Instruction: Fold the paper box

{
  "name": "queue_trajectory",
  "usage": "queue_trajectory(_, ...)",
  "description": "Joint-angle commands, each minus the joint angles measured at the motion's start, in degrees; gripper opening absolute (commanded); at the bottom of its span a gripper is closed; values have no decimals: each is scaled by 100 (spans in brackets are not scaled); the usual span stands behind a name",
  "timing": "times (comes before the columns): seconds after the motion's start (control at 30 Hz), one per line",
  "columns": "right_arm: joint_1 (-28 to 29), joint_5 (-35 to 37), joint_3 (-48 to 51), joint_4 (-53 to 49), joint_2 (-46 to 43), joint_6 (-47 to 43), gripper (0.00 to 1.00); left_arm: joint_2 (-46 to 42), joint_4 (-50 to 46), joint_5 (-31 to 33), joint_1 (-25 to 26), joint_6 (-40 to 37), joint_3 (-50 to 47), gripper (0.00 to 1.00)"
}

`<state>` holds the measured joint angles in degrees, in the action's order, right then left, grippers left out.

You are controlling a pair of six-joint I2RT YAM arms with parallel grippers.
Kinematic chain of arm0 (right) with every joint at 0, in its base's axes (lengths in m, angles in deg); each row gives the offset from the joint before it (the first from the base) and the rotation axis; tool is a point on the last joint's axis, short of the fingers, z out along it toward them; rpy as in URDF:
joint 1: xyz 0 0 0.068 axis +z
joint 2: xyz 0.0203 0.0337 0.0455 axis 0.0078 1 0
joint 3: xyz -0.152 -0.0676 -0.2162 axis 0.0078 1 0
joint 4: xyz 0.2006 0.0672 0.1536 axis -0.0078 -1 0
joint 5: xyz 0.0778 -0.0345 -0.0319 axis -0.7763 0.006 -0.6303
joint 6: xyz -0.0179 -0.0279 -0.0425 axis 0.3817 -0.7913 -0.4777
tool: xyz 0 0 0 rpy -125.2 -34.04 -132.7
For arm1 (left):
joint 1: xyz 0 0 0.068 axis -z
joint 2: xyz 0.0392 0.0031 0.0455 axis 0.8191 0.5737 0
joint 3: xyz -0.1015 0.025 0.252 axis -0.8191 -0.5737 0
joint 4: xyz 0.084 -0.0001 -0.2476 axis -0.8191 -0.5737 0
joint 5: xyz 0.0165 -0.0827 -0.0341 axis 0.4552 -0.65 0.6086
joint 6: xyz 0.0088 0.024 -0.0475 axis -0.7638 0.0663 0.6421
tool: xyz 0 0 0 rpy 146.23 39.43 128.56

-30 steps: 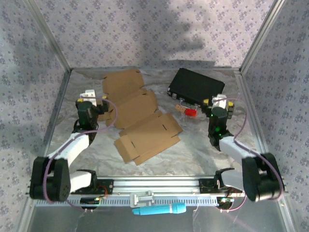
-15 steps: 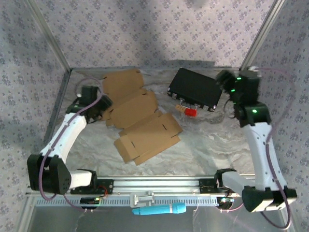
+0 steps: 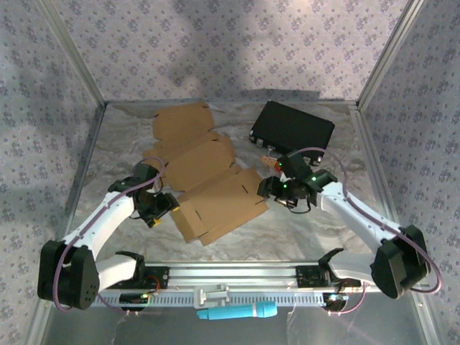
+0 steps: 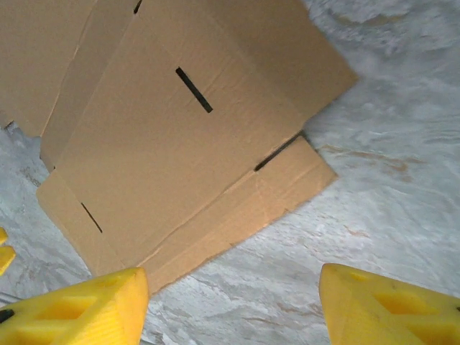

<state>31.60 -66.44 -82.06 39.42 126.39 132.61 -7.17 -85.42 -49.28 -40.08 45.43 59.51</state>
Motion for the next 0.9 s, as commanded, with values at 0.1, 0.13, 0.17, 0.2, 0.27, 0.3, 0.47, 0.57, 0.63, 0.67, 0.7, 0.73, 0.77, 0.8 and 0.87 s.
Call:
queue_trajectory(0.1, 254, -597, -305, 574, 854, 145, 63, 55, 587, -224, -429, -165, -39, 68)
queue_trajectory(0.13, 358, -621, -426, 562, 1023, 126, 63, 125, 781, -322, -599, -252, -35, 66)
queue_trajectory(0.17, 466, -672, -546, 545, 1190, 109, 62, 244, 967, -447, -781, -357, -28, 63)
queue_trajectory(0.2, 582, -717, -661, 540, 1359, 79, 62, 401, 1136, -577, -931, -493, 3, 59)
queue_trajectory(0.27, 788, -758, -859, 484, 1640, 59, 62, 731, 1266, -671, -985, -825, 155, 55)
queue_trajectory(0.3, 882, -788, -950, 459, 1784, 32, 60, 961, 1298, -754, -986, -986, 243, 53)
queue_trajectory(0.47, 1015, -997, -1185, 496, 2253, 14, 59, 1658, 1367, -1075, -974, -1458, 378, 51)
queue_trajectory(0.57, 1060, -1169, -1407, 541, 2580, -2, 56, 1741, 1525, -1189, -973, -1496, 249, 53)
queue_trajectory(0.63, 1128, -1263, -1639, 551, 2799, -39, 55, 1766, 1437, -1169, -968, -1507, 210, 54)
queue_trajectory(0.67, 1180, -1345, -1795, 551, 2960, -64, 54, 1741, 1420, -1158, -960, -1500, 161, 55)
queue_trajectory(0.7, 1261, -1446, -2060, 540, 3136, -94, 52, 1685, 1420, -1146, -964, -1468, 83, 57)
queue_trajectory(0.73, 1329, -1512, -2204, 512, 3265, -147, 51, 1631, 1454, -1146, -957, -1421, 0, 58)
queue_trajectory(0.77, 1404, -1572, -2339, 497, 3399, -187, 51, 1572, 1528, -1183, -964, -1379, -97, 59)
queue_trajectory(0.8, 1497, -1650, -2483, 497, 3539, -213, 50, 1531, 1584, -1229, -965, -1350, -175, 59)
queue_trajectory(0.87, 1631, -1767, -2688, 510, 3777, -222, 48, 1530, 1587, -1217, -967, -1324, -239, 60)
